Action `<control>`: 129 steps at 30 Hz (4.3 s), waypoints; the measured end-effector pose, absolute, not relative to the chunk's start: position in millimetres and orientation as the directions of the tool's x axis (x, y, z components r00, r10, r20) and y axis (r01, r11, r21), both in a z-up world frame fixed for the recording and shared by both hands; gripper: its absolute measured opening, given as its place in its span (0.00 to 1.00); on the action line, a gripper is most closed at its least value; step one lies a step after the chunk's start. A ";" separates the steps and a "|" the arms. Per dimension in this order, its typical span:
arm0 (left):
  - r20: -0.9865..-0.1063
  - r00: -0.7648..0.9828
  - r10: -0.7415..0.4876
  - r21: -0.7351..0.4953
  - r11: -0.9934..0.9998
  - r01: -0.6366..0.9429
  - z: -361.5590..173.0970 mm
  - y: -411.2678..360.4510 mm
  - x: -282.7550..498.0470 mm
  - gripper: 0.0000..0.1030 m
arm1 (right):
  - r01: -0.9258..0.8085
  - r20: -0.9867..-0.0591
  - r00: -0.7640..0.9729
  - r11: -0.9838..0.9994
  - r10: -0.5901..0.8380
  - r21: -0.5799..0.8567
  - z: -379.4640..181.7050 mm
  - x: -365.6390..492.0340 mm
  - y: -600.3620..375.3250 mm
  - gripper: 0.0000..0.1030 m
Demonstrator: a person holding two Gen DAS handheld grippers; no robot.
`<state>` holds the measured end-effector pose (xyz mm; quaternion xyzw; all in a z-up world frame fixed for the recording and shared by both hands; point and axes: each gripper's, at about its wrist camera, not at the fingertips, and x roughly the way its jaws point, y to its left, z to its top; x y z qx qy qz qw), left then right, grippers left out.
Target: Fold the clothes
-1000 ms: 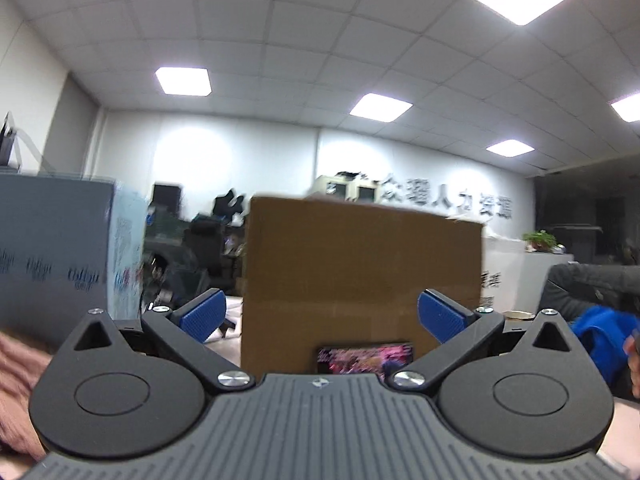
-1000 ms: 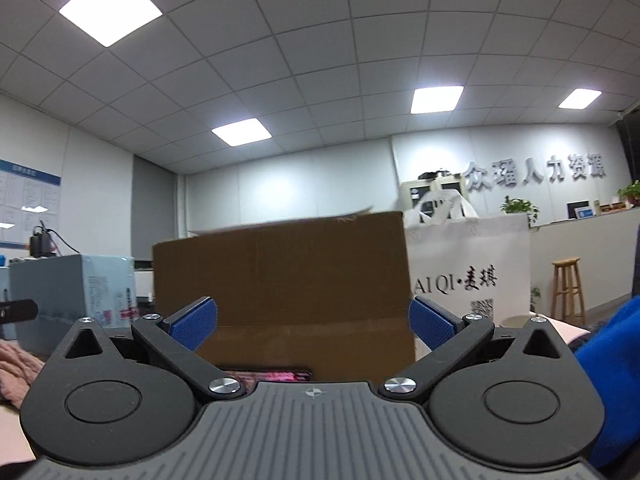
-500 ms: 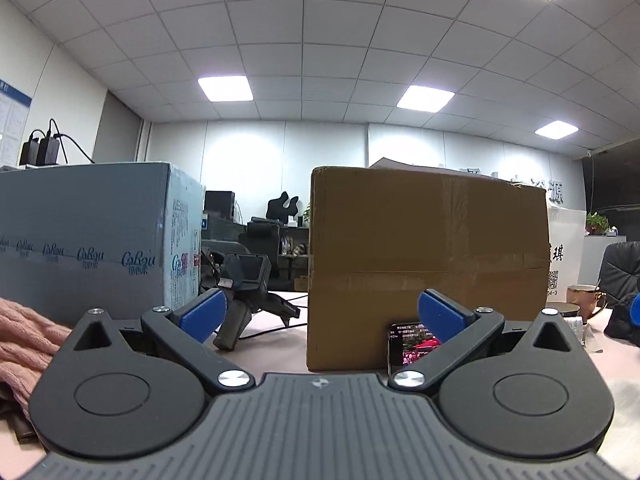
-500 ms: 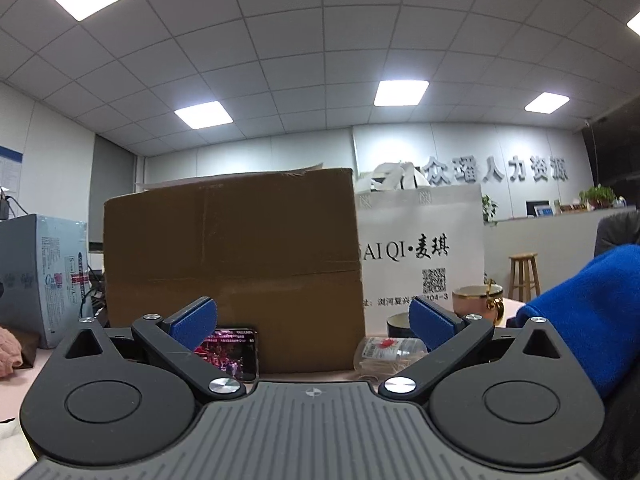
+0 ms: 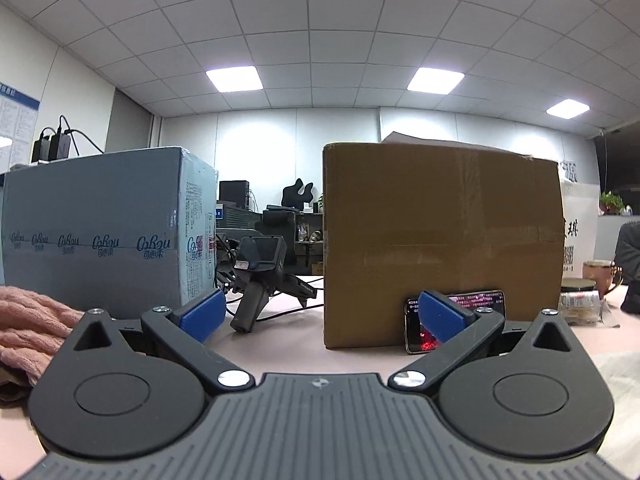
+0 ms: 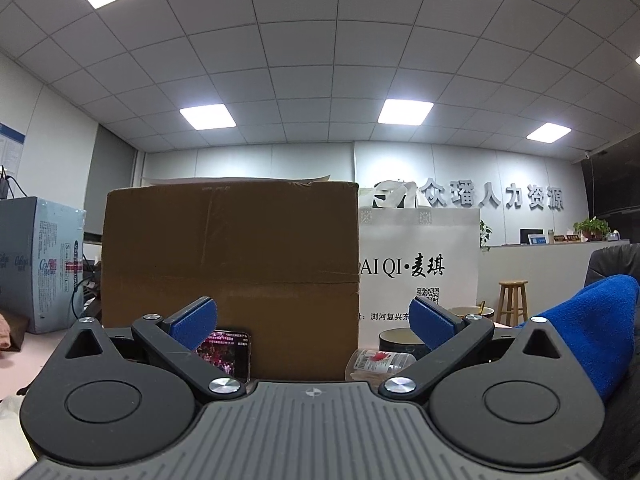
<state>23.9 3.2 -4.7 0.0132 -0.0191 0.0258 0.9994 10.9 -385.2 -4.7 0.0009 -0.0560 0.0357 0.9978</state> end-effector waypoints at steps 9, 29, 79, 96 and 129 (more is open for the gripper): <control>0.034 0.999 0.039 0.038 0.998 -0.040 -6.0 1.6 25.4 1.00 | -0.075 0.095 0.993 0.997 0.073 0.016 -5.2 12.8 -387.6 1.00; 0.034 0.999 0.032 0.048 0.998 -0.033 -6.2 -0.1 26.6 1.00 | -0.091 0.078 0.993 0.996 0.088 0.026 -3.2 17.4 -389.0 1.00; 0.010 1.000 0.003 0.058 0.998 -0.003 -6.9 -3.3 26.3 1.00 | -0.144 0.062 0.988 0.988 0.141 0.047 -4.4 17.3 -391.5 1.00; 0.006 1.000 -0.005 0.063 0.998 0.005 -6.7 -5.1 27.0 1.00 | -0.151 0.054 0.987 0.987 0.149 0.046 -4.4 17.6 -391.2 1.00; 0.003 1.000 -0.015 0.071 0.997 0.015 -6.2 -5.7 27.2 1.00 | -0.164 0.043 0.986 0.985 0.162 0.049 -4.9 17.9 -391.3 1.00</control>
